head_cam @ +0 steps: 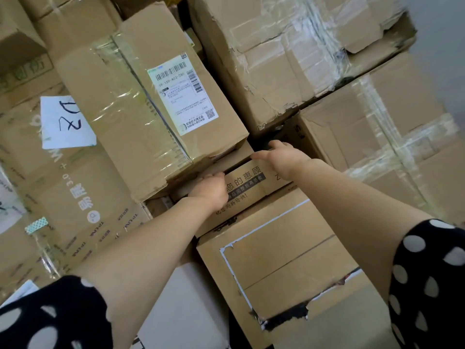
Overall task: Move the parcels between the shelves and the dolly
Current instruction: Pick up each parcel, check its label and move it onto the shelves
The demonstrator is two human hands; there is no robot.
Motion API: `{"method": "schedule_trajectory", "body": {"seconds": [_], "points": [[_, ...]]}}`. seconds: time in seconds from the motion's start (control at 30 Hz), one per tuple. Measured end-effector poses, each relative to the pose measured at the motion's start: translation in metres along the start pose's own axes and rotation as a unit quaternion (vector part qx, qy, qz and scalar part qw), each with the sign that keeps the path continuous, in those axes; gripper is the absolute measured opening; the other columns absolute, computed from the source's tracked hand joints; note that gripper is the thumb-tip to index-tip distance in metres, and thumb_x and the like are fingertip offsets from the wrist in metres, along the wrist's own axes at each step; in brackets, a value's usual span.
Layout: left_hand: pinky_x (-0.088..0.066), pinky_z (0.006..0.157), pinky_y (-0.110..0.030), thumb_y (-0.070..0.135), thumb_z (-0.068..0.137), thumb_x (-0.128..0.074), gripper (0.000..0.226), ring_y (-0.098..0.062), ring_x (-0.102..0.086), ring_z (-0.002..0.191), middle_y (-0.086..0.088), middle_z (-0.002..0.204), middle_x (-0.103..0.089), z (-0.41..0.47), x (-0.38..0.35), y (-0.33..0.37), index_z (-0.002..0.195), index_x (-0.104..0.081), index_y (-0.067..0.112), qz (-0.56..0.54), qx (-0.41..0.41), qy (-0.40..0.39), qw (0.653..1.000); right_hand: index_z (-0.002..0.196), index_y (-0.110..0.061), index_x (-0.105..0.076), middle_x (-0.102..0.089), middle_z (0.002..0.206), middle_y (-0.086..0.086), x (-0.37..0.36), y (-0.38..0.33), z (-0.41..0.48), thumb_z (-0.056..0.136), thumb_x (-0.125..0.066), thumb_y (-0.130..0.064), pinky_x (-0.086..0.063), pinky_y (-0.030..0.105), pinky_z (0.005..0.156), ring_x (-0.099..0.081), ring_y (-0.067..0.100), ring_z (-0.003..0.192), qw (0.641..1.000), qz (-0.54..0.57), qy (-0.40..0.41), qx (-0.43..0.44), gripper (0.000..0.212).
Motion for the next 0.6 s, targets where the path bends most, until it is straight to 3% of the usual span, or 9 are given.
{"method": "schedule_trajectory", "body": {"seconds": [0.07, 0.13, 0.23, 0.33, 0.47, 0.53, 0.6], "points": [[-0.032, 0.108, -0.039, 0.016, 0.1, -0.042, 0.045, -0.035, -0.033, 0.135, -0.02, 0.145, -0.036, 0.006, 0.0, 0.002, 0.143, -0.033, 0.009, 0.0, -0.002, 0.002, 1.0, 0.147, -0.029, -0.032, -0.02, 0.155, 0.014, -0.003, 0.007, 0.014, 0.094, -0.05, -0.027, -0.035, 0.045, 0.105, -0.028, 0.04, 0.137, 0.997, 0.07, -0.009, -0.018, 0.057], [-0.034, 0.106, -0.039, 0.018, 0.099, -0.046, 0.046, -0.035, -0.036, 0.133, -0.019, 0.142, -0.039, 0.012, 0.001, 0.004, 0.142, -0.035, 0.008, 0.005, -0.005, 0.012, 1.0, 0.148, -0.026, -0.031, -0.03, 0.151, 0.009, 0.001, 0.012, 0.021, 0.091, -0.054, -0.039, -0.039, 0.044, 0.101, -0.038, 0.037, 0.132, 0.997, 0.069, 0.01, -0.03, 0.063], [-0.037, 0.104, -0.038, 0.016, 0.098, -0.049, 0.044, -0.034, -0.04, 0.13, -0.019, 0.139, -0.044, 0.017, 0.004, 0.01, 0.14, -0.039, 0.008, 0.008, -0.02, 0.034, 0.999, 0.141, -0.029, -0.041, -0.029, 0.149, 0.01, 0.01, 0.017, 0.026, 0.095, -0.052, -0.025, -0.043, 0.039, 0.094, -0.044, 0.035, 0.125, 0.995, 0.086, 0.033, -0.042, 0.048], [-0.038, 0.101, -0.037, 0.018, 0.1, -0.045, 0.04, -0.033, -0.044, 0.127, -0.017, 0.136, -0.047, 0.02, 0.007, 0.017, 0.139, -0.042, 0.009, -0.016, -0.04, 0.046, 0.998, 0.133, -0.029, -0.05, -0.039, 0.133, 0.012, 0.022, 0.026, 0.023, 0.095, -0.052, -0.019, -0.043, 0.032, 0.078, -0.052, 0.03, 0.108, 0.992, 0.1, 0.055, -0.053, 0.039], [-0.04, 0.1, -0.037, 0.021, 0.1, -0.045, 0.039, -0.031, -0.048, 0.123, -0.015, 0.135, -0.049, 0.024, 0.012, 0.023, 0.138, -0.044, 0.013, -0.052, -0.056, 0.065, 0.995, 0.122, -0.021, -0.056, -0.054, 0.119, 0.011, 0.036, 0.041, 0.019, 0.094, -0.047, -0.014, -0.044, 0.034, 0.075, -0.055, 0.032, 0.104, 0.978, 0.155, 0.117, -0.082, 0.031], [-0.038, 0.104, -0.036, 0.029, 0.096, -0.053, 0.051, -0.029, -0.044, 0.128, -0.012, 0.14, -0.045, 0.024, 0.01, 0.024, 0.143, -0.037, 0.017, -0.062, -0.06, 0.056, 0.995, 0.121, -0.02, -0.056, -0.056, 0.117, 0.011, 0.038, 0.044, 0.017, 0.094, -0.045, -0.013, -0.043, 0.033, 0.074, -0.056, 0.031, 0.103, 0.973, 0.17, 0.129, -0.089, 0.03], [-0.032, 0.109, -0.036, 0.041, 0.085, -0.067, 0.079, -0.027, -0.035, 0.136, -0.009, 0.147, -0.036, 0.023, 0.001, 0.024, 0.148, -0.026, 0.019, -0.05, -0.062, 0.023, 0.997, 0.124, -0.02, -0.055, -0.057, 0.118, 0.009, 0.032, 0.041, 0.016, 0.095, -0.047, -0.014, -0.044, 0.032, 0.074, -0.056, 0.028, 0.105, 0.972, 0.183, 0.119, -0.081, 0.03]]}}
Point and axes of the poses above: each hand's wrist, its own z-axis towards the middle knuckle, its own x-axis out of the back of the hand, y = z × x, the point moved 10 cm from there along z, towards the middle knuckle
